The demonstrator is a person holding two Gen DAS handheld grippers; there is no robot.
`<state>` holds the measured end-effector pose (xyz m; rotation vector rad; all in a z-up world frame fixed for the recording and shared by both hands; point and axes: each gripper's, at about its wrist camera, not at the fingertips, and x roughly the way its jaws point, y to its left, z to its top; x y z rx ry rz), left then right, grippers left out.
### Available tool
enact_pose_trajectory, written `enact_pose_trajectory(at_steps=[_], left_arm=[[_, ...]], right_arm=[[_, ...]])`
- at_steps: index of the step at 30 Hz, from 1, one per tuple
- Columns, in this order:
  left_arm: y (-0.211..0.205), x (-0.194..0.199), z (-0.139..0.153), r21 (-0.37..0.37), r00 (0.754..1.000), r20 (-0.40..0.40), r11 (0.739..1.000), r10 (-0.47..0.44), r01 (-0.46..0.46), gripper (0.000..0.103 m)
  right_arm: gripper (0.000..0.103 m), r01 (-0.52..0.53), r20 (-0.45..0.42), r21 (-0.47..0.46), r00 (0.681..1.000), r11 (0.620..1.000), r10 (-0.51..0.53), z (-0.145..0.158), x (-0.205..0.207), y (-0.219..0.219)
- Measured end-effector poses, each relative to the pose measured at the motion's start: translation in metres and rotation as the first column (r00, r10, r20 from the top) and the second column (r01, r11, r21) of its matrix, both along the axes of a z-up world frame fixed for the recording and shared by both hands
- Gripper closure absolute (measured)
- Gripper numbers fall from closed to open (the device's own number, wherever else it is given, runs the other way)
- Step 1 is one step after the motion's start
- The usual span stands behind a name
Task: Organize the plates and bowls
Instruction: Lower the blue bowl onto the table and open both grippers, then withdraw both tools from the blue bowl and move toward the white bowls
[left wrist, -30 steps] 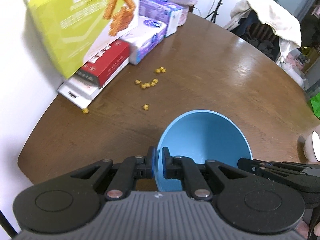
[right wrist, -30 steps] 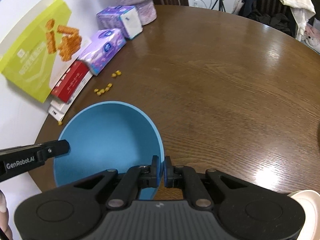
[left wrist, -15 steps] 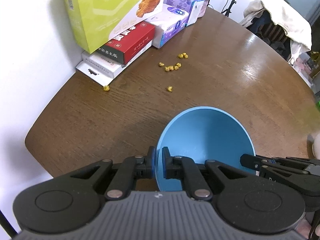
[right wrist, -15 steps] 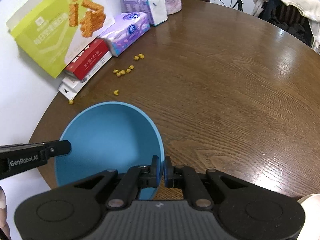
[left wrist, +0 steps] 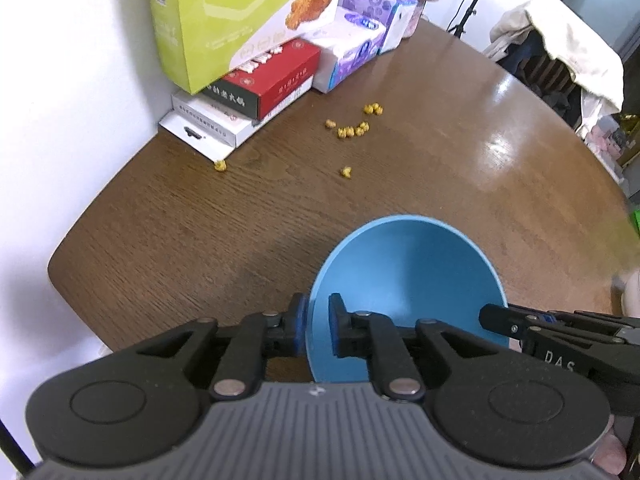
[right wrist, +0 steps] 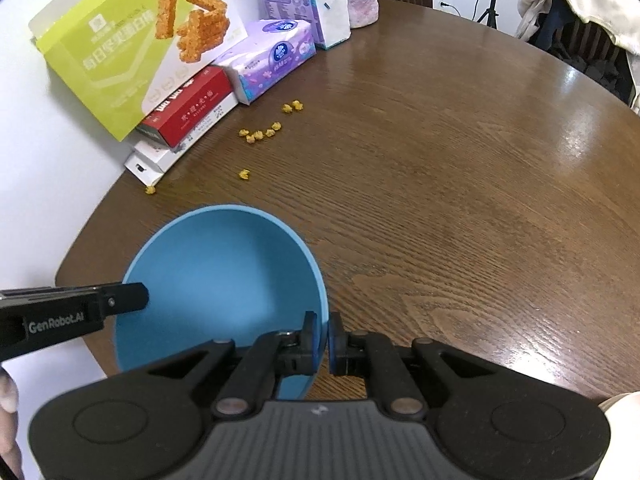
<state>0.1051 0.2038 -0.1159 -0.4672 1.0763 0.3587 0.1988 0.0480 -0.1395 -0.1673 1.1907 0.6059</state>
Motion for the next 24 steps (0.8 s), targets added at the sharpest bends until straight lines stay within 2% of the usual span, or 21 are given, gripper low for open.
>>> enact_pose_trajectory(at_steps=[1,3,5,7,11,13,15,18,21,24], left_arm=[[0.000,-0.002,0.003,0.006,1.000,0.011,1.000,0.001,-0.001,0.069],[-0.001,-0.006,0.010,0.034,0.999,0.040,0.999,0.003,-0.005,0.054],[-0.003,-0.010,0.017,0.058,0.998,0.061,0.998,0.001,-0.004,0.045],[-0.003,-0.014,0.023,0.059,0.996,0.084,0.998,0.002,-0.007,0.030],[-0.006,-0.024,0.035,0.082,0.990,0.140,0.997,-0.005,-0.007,0.012],[-0.011,-0.029,0.041,0.101,0.986,0.166,0.995,-0.015,-0.001,0.002],[-0.016,-0.033,0.045,0.113,0.982,0.186,0.994,-0.029,0.008,0.000],[-0.024,-0.036,0.048,0.118,0.977,0.208,0.993,-0.052,0.028,0.000],[-0.034,-0.036,0.050,0.122,0.973,0.217,0.991,-0.083,0.058,0.000],[-0.045,-0.036,0.052,0.123,0.966,0.229,0.988,-0.116,0.090,0.000]], right_arm=[[0.090,0.003,0.004,0.011,1.000,1.000,-0.003,0.002,0.000,-0.001],[0.089,0.008,0.018,0.035,1.000,0.999,-0.009,0.008,0.000,-0.005],[0.078,0.017,0.030,0.059,0.999,0.998,-0.018,0.015,0.001,-0.011],[0.062,0.033,0.043,0.085,0.998,0.996,-0.037,0.020,0.001,-0.018],[0.041,0.052,0.068,0.122,0.996,0.991,-0.061,0.028,-0.005,-0.034],[0.022,0.053,0.089,0.131,0.994,0.990,-0.065,0.031,-0.009,-0.043],[0.015,0.054,0.109,0.139,0.992,0.989,-0.070,0.034,-0.015,-0.053],[0.011,0.068,0.129,0.140,0.988,0.988,-0.087,0.037,-0.022,-0.068],[0.000,0.084,0.149,0.129,0.983,0.988,-0.103,0.041,-0.030,-0.082],[0.000,0.109,0.180,0.107,0.976,0.988,-0.127,0.045,-0.038,-0.093]])
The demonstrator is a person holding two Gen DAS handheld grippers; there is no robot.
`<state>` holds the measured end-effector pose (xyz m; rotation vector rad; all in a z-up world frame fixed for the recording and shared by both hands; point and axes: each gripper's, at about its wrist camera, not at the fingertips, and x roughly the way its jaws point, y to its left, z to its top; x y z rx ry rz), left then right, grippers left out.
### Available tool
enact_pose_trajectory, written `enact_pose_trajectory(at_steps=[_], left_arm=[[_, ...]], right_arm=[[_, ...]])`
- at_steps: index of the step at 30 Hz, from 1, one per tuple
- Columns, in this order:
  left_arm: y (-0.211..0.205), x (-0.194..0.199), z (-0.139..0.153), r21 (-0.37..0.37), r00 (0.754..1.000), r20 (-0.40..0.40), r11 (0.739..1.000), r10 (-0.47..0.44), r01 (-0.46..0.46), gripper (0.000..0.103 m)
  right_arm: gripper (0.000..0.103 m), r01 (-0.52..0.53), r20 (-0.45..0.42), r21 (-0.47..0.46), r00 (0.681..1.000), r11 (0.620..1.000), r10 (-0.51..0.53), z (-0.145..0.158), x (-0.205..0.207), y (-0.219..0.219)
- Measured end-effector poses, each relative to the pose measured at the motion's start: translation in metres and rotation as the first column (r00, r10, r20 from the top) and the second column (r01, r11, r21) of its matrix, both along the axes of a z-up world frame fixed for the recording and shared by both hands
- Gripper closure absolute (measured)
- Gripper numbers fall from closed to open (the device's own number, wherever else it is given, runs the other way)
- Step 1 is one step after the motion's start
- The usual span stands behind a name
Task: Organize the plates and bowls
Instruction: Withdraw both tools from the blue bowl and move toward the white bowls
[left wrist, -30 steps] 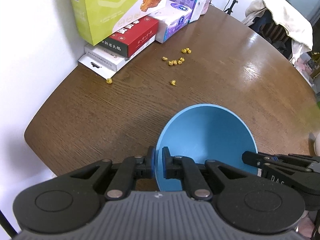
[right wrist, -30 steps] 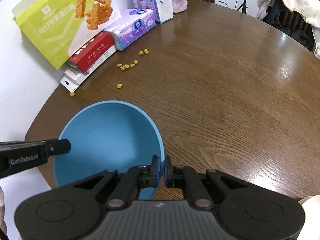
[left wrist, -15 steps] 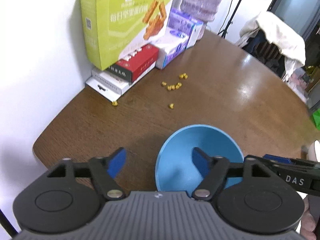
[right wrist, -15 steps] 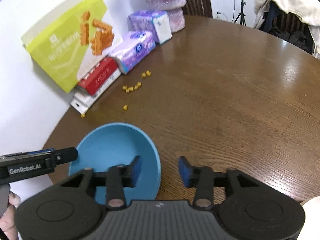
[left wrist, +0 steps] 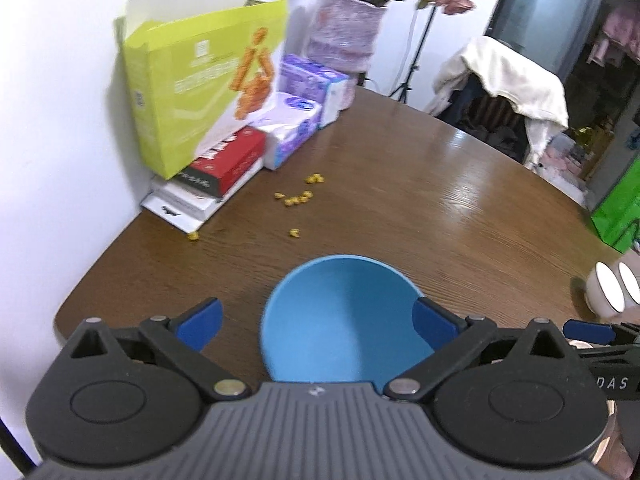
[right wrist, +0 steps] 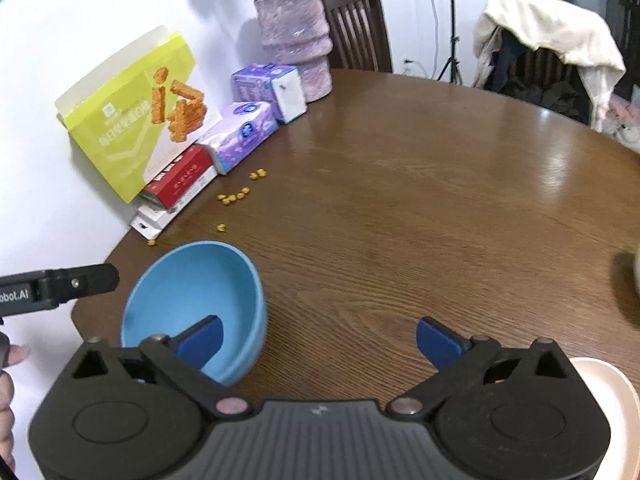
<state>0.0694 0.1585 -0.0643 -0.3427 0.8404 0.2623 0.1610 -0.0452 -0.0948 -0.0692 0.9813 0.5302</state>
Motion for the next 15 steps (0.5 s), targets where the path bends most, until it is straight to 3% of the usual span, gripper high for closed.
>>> enact_pose_trajectory(at_steps=[8,15], left_arm=[[-0.023,0.007,0.006,0.001,0.995,0.030,0.995,-0.100,0.100,0.000],[-0.045,0.031,0.007,-0.002,0.979,0.032,0.979,-0.203,0.203,0.000]], right_arm=[[0.000,0.126,0.024,0.020,0.992,0.992,-0.127,0.012,-0.008,-0.042],[0.000,0.277,0.026,0.011,0.960,0.961,-0.277,0.015,-0.013,-0.086]])
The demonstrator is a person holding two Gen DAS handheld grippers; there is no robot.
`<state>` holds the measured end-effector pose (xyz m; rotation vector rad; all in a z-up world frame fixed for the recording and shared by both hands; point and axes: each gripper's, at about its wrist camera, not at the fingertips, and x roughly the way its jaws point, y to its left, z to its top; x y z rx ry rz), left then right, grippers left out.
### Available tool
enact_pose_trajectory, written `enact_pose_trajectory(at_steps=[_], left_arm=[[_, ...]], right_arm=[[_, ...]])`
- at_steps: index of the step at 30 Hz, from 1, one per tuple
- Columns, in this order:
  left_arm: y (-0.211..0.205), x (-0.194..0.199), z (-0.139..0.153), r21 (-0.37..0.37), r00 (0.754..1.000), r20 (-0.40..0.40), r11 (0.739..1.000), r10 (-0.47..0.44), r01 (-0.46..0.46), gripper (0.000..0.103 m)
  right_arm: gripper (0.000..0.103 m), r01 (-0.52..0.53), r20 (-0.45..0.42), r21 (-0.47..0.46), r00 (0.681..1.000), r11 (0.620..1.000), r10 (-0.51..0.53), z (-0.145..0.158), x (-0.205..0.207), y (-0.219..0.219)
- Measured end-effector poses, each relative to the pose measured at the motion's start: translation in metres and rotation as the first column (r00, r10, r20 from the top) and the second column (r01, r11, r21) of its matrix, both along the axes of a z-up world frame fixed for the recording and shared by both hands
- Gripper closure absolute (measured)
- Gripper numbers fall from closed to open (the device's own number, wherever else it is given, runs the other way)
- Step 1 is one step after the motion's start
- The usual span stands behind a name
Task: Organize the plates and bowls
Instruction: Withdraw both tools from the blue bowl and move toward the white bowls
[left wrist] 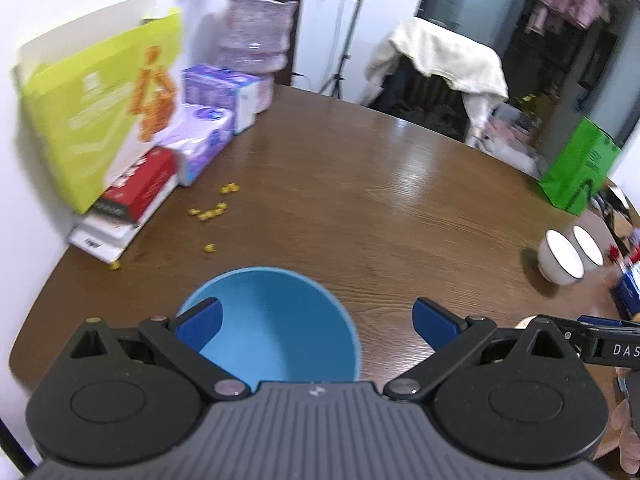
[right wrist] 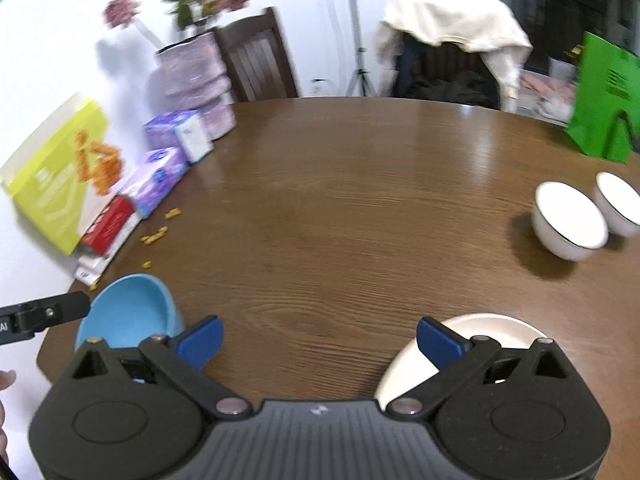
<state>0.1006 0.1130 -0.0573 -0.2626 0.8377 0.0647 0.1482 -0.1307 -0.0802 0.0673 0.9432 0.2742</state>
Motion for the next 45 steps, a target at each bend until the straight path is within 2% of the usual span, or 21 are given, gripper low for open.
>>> enact_pose_trajectory(at_steps=[8,19,25,30,45], left_arm=[[-0.028,0.022,0.000,-0.005,0.993,-0.003,0.993,-0.114,0.114,0.000],[-0.056,0.044,0.000,-0.022,0.977,-0.007,0.977,-0.214,0.214,0.000],[-0.067,0.054,0.002,-0.023,0.976,-0.002,0.976,-0.218,0.218,0.000],[-0.076,0.065,0.005,-0.032,0.976,0.000,0.975,-0.220,0.219,0.000],[-0.124,0.104,0.004,-0.029,0.965,-0.036,0.965,-0.260,0.259,0.000]], right_arm=[[0.000,0.145,0.006,0.012,0.989,0.989,-0.145,0.002,-0.010,-0.041],[0.000,0.258,0.006,-0.011,0.966,0.966,-0.258,0.008,-0.019,-0.078],[0.000,0.269,-0.013,0.036,0.963,0.962,-0.269,0.008,-0.014,-0.097],[0.000,0.290,-0.006,0.017,0.957,0.957,-0.290,0.012,-0.005,-0.109],[0.000,0.387,-0.067,0.050,0.921,0.921,-0.384,0.005,0.013,-0.180]])
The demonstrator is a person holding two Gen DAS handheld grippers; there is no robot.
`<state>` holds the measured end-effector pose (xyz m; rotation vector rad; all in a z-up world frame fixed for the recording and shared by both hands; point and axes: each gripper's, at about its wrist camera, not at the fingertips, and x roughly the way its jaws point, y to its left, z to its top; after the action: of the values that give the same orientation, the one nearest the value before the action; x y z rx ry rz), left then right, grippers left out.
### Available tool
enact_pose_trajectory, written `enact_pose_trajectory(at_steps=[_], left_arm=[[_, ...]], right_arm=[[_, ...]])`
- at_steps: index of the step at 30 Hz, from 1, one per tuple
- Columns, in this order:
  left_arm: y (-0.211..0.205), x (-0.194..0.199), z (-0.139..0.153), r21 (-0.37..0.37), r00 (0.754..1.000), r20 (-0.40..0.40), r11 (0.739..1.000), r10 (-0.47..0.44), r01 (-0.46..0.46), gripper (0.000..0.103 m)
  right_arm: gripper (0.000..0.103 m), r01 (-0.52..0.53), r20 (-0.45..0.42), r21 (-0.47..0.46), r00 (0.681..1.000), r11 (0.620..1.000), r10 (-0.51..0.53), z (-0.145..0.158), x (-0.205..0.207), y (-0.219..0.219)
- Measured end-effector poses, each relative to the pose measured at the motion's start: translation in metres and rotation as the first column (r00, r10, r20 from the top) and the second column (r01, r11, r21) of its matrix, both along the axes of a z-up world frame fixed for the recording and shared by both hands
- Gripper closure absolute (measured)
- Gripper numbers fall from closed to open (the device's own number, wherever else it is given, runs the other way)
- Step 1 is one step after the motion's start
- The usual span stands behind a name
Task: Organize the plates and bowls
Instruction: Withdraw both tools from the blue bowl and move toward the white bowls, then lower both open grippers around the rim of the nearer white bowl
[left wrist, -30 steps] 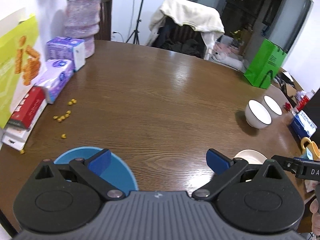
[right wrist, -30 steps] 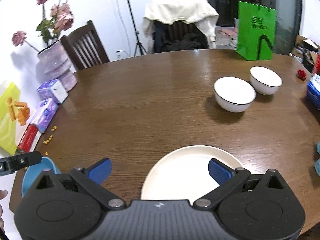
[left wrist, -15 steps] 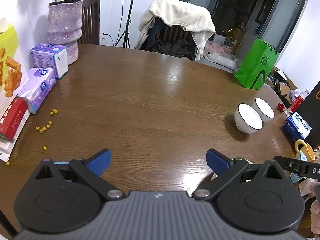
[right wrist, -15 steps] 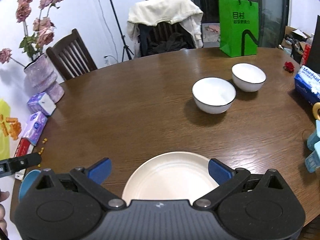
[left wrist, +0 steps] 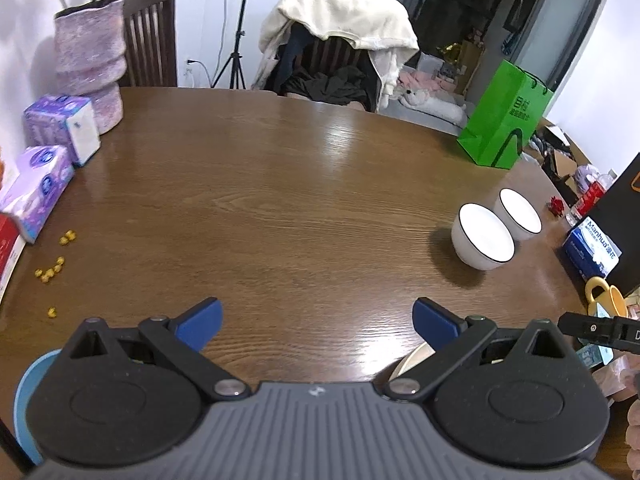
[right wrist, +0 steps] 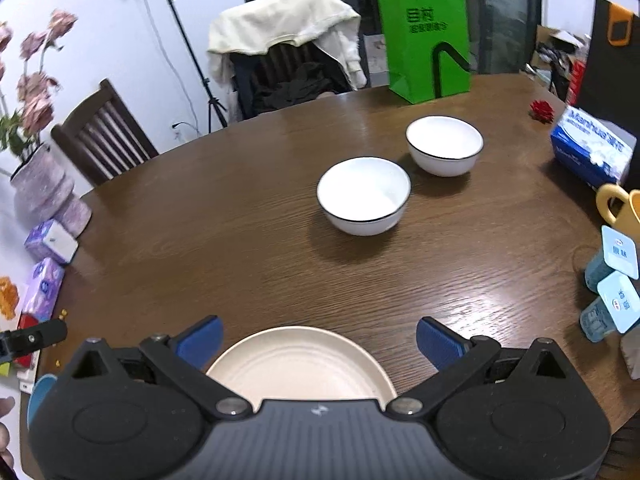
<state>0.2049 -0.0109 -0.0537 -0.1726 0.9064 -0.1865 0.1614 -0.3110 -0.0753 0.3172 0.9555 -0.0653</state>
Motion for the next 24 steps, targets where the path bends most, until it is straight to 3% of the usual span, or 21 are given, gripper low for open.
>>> enact_pose_trajectory(at_steps=[24], left_arm=[[-0.093,0.075,0.011,0.056,0.999,-0.012,0.997,-0.049,0.050,0.000]], right_arm=[[0.000,0.038,-0.046,-0.015,0.998,0.999,-0.039,-0.028,0.070,-0.091]])
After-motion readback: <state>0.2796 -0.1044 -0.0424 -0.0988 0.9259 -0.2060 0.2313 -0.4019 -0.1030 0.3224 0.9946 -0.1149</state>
